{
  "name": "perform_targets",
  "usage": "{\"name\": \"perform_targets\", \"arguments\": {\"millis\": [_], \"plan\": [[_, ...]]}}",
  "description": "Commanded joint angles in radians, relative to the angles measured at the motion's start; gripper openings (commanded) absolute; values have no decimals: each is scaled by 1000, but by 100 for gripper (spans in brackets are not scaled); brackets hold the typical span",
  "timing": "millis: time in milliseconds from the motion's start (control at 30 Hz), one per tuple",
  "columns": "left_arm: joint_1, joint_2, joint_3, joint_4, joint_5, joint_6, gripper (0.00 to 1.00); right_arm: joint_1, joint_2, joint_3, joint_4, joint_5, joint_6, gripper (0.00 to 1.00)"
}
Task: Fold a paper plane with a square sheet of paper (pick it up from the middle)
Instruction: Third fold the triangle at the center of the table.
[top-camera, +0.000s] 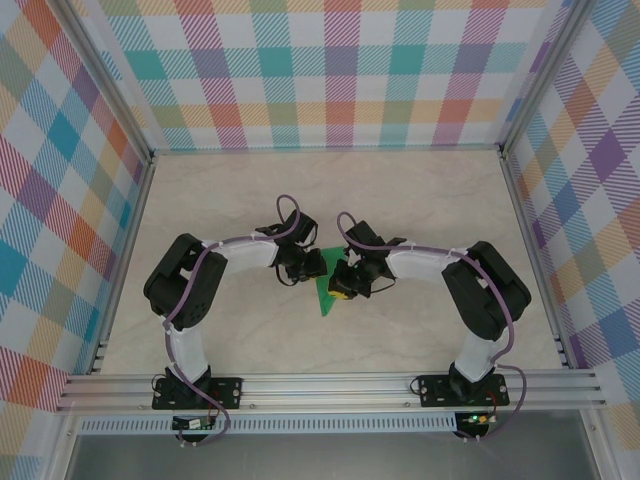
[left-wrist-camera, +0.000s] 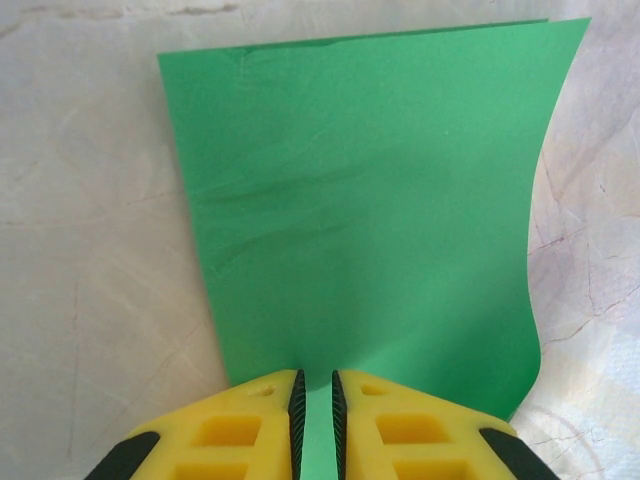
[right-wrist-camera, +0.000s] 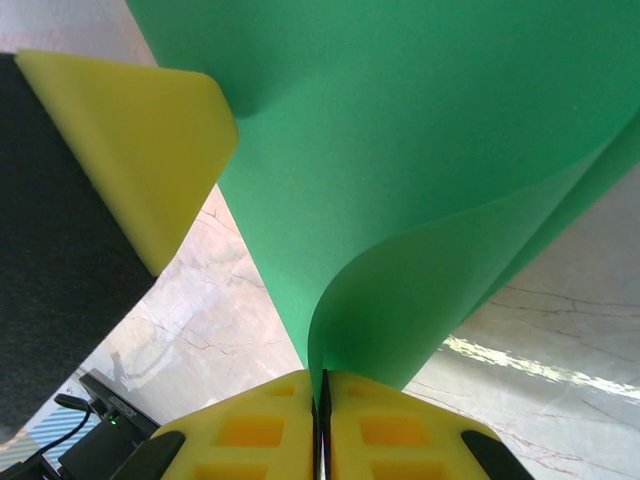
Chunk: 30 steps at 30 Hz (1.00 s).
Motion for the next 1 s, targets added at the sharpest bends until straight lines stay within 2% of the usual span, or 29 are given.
{"name": "perform_targets", "arguments": {"millis": [0,967], "plan": [[5,21,4,-34,-13,11,19,6,23,24,16,14,26,13],[5,19,-9,-29,-13,9,18,5,49,23,27,32,47,11]]}}
